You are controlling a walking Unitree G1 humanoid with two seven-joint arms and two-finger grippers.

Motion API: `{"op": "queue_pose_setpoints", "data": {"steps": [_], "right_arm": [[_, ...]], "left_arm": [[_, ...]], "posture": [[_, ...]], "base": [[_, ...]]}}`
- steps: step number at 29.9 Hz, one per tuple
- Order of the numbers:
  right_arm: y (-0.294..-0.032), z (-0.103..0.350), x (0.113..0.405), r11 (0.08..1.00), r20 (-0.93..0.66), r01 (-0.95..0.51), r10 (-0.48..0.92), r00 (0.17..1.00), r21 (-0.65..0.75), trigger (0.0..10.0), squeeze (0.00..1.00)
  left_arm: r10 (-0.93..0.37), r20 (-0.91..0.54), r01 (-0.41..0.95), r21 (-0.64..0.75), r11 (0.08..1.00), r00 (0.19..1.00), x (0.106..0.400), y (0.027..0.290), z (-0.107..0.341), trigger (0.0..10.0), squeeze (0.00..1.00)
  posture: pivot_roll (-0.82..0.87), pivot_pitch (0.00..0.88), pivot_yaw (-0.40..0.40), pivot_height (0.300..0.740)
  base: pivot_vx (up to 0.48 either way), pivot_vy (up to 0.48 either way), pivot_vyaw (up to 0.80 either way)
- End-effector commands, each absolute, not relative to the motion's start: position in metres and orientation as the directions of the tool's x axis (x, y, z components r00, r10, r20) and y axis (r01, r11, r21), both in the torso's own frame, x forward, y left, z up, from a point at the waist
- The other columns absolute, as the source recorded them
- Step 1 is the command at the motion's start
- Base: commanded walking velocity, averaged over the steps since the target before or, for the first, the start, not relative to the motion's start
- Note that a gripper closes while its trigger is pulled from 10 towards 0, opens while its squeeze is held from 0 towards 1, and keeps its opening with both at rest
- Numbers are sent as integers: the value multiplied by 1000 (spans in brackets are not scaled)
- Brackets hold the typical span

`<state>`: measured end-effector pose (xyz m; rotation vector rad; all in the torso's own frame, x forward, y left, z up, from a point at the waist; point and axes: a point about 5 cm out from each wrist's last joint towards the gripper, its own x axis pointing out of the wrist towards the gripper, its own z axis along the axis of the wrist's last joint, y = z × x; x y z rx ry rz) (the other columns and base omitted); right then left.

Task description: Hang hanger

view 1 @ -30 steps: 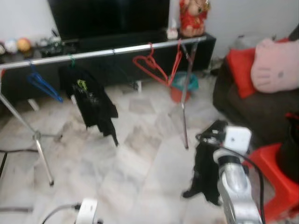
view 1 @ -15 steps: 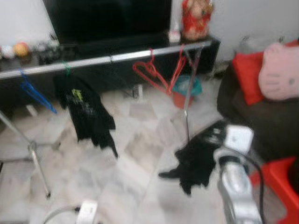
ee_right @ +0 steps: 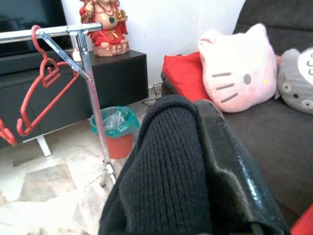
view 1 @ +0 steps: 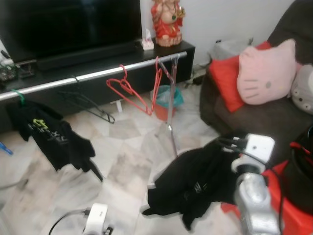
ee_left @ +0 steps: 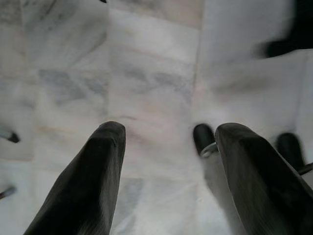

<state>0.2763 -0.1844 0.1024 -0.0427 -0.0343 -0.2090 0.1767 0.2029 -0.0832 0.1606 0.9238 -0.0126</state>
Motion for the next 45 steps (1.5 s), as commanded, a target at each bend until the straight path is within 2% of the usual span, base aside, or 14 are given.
{"op": "queue_pose_setpoints", "data": {"steps": [1, 37, 45], "right_arm": [[-191, 112, 278, 972, 78, 231, -227, 971, -44, 10000, 0], [-192, 110, 278, 971, 67, 234, -231, 971, -41, 10000, 0], [-193, 107, 277, 969, 48, 243, -241, 969, -50, 10000, 0]], "left_arm": [[53, -793, 81, 128, 988, 607, 177, 204, -83, 10000, 0], [57, -798, 84, 134, 987, 600, 177, 202, -83, 10000, 0], [55, -797, 87, 134, 987, 601, 177, 200, -84, 10000, 0]], "posture": [[-162, 0, 47, 740], [-160, 0, 48, 740], [-161, 0, 47, 740]], "base": [[322, 0, 0], [322, 0, 0], [0, 0, 0]]}}
